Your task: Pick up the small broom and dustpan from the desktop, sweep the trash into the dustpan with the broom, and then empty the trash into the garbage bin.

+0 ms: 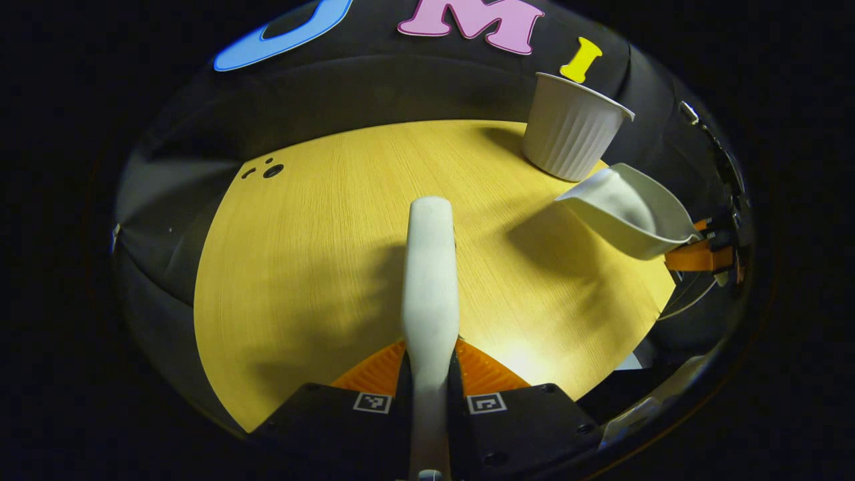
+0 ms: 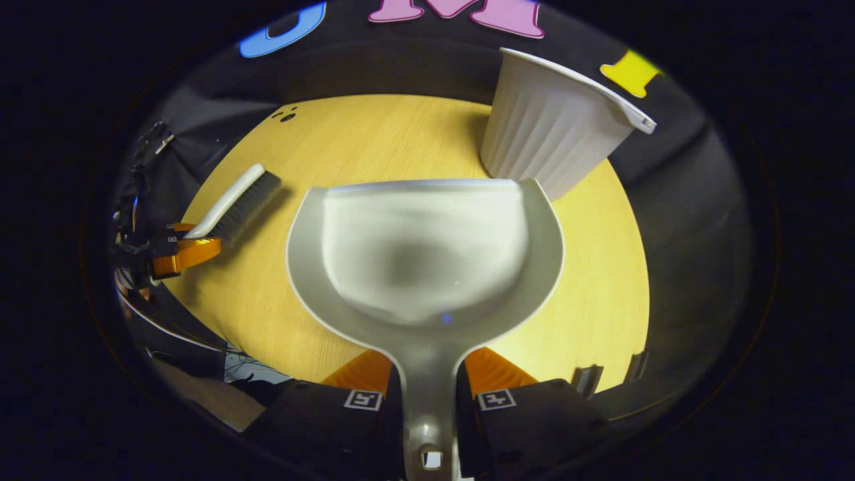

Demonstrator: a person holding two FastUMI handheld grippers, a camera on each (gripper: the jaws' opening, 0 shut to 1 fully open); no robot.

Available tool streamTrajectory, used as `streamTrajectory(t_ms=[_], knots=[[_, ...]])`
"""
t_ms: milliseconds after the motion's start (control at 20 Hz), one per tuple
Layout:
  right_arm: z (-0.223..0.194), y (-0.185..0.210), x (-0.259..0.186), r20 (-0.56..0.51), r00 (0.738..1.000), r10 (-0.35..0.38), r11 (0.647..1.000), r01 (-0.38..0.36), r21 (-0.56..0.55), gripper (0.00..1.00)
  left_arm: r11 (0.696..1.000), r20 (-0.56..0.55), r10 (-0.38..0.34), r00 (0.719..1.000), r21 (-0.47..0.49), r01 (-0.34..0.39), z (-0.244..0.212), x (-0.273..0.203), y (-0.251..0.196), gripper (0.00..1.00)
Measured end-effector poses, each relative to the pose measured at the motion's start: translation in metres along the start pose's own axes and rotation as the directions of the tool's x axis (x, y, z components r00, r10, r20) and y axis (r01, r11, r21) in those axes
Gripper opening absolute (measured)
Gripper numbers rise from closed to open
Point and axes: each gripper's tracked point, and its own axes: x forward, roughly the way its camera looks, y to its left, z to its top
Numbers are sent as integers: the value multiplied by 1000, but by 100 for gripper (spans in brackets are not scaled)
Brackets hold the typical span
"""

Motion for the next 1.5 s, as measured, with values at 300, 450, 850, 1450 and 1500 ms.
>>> streamTrajectory(t_ms=[300,450,850,1450,1500], knots=[[-7,1,18,-33,999,42,999,-42,3,37,999,-24,46,999,-21,-46,7,30,-13,27],[-9,2,26,-38,997,62,998,-63,-5,34,997,-45,78,996,-6,-79,4,43,-14,27],[-12,-4,34,-41,996,80,996,-82,-41,38,985,-65,168,984,42,-166,4,50,-10,29],[-1,1,-30,97,993,66,998,-63,-31,47,973,53,220,974,57,-223,6,-19,-8,51],[8,3,-44,146,987,64,998,-59,-33,47,975,94,212,973,52,-217,14,-31,-11,51]])
